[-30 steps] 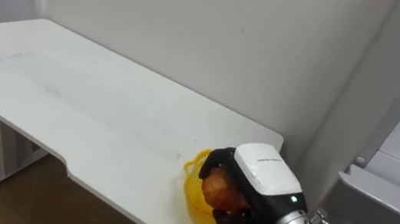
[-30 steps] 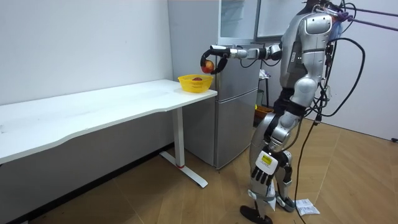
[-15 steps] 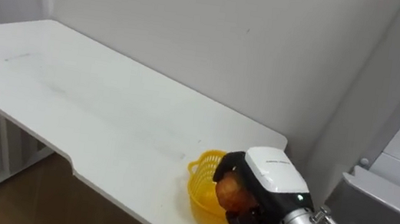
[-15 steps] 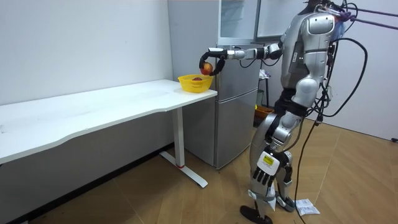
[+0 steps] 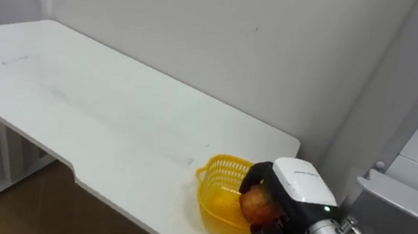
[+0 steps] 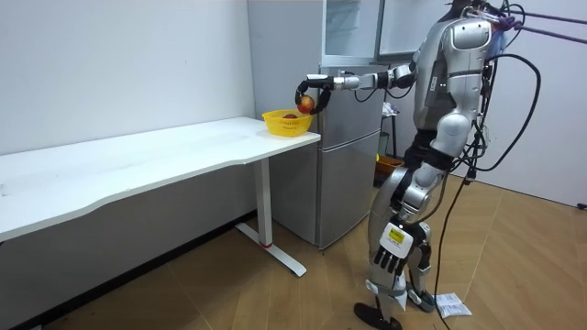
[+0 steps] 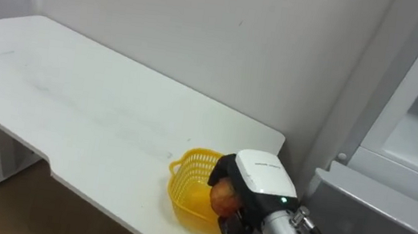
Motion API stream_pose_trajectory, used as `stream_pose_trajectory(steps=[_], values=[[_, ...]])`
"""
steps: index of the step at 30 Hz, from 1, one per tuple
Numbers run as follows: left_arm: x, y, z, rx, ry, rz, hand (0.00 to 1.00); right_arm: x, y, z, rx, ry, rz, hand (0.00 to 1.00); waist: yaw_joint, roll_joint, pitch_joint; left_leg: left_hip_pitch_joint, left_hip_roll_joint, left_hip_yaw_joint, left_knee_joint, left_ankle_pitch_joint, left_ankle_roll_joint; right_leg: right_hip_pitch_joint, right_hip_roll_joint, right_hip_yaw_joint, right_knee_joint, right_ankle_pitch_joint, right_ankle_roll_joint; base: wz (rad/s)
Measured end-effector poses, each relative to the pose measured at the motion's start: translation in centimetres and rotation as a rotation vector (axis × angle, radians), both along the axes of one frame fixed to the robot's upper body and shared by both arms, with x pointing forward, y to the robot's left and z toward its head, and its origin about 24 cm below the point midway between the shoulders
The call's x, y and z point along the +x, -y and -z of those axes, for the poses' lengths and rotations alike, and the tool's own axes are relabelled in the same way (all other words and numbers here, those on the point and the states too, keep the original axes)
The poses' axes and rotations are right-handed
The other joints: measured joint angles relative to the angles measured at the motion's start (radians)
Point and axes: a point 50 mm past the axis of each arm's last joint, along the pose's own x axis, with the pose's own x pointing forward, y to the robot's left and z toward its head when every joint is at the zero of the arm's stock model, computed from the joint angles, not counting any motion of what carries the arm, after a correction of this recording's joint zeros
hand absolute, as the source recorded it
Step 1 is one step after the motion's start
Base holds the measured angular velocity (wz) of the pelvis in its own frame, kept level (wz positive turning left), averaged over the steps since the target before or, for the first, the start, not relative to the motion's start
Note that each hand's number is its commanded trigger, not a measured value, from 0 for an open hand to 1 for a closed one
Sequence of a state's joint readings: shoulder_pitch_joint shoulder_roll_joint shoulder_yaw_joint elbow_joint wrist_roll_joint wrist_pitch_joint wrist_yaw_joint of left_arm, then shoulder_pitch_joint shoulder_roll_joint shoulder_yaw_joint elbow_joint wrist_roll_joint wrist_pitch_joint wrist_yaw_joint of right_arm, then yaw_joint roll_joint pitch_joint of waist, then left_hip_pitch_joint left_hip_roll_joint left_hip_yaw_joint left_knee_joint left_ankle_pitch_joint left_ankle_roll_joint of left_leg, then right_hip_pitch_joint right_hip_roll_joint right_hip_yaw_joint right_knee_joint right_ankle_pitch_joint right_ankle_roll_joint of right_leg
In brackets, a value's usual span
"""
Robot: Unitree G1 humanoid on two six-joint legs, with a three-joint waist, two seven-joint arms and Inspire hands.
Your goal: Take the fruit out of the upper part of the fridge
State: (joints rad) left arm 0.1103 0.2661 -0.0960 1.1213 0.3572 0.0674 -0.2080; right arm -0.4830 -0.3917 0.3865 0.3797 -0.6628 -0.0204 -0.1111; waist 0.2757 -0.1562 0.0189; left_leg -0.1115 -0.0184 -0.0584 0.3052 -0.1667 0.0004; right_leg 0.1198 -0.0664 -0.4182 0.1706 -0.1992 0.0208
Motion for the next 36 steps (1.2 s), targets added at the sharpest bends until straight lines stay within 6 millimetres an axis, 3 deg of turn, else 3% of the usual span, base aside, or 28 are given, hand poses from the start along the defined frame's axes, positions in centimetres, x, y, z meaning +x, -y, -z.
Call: stream_pose_trajectory(steps=[3,4,5,6,23,36], values=[[-0.23,-0.09,0.01,0.005,-0.010,-0.009,0.00,0.03,0.19,0.17,0.043,-0.020,0.010,1.00,-0.003,0.007,-0.0029,0.002,-0.001,-0.001,0.001,0.000,0.000,0.002,-0.001,0.000,0.000,0.000,0.000,0.00],[-0.30,-0.12,0.02,0.007,-0.015,-0.011,0.00,0.04,0.23,0.19,0.059,-0.025,0.013,0.81,-0.003,0.010,-0.0042,0.002,-0.002,-0.001,0.001,0.000,0.000,0.003,-0.001,0.000,0.000,0.000,0.000,0.00],[-0.37,-0.13,0.03,0.008,-0.017,-0.012,0.00,0.05,0.25,0.20,0.075,-0.030,0.016,0.16,-0.002,0.013,-0.0050,0.003,-0.002,-0.002,0.002,0.000,0.000,0.005,-0.002,0.000,0.000,0.000,0.000,0.00],[-0.41,-0.12,0.03,0.008,-0.018,-0.013,0.00,0.05,0.27,0.21,0.081,-0.033,0.018,0.00,-0.003,0.014,-0.0055,0.003,-0.003,-0.002,0.002,0.000,0.000,0.006,-0.002,-0.001,0.000,0.000,0.000,0.00],[-0.12,0.01,-0.10,0.007,0.002,-0.006,0.00,0.14,0.77,0.36,0.182,-0.038,0.065,0.00,-0.002,0.031,-0.0040,0.003,-0.010,-0.010,0.008,0.002,0.004,0.008,-0.006,-0.007,0.000,0.000,0.000,0.01],[0.01,0.09,-0.17,0.009,0.010,-0.005,0.00,0.19,0.95,0.46,0.196,-0.033,0.079,0.00,0.004,0.030,-0.0057,0.003,-0.011,-0.010,0.008,0.003,0.005,0.006,-0.007,-0.006,-0.001,-0.001,0.001,0.00]])
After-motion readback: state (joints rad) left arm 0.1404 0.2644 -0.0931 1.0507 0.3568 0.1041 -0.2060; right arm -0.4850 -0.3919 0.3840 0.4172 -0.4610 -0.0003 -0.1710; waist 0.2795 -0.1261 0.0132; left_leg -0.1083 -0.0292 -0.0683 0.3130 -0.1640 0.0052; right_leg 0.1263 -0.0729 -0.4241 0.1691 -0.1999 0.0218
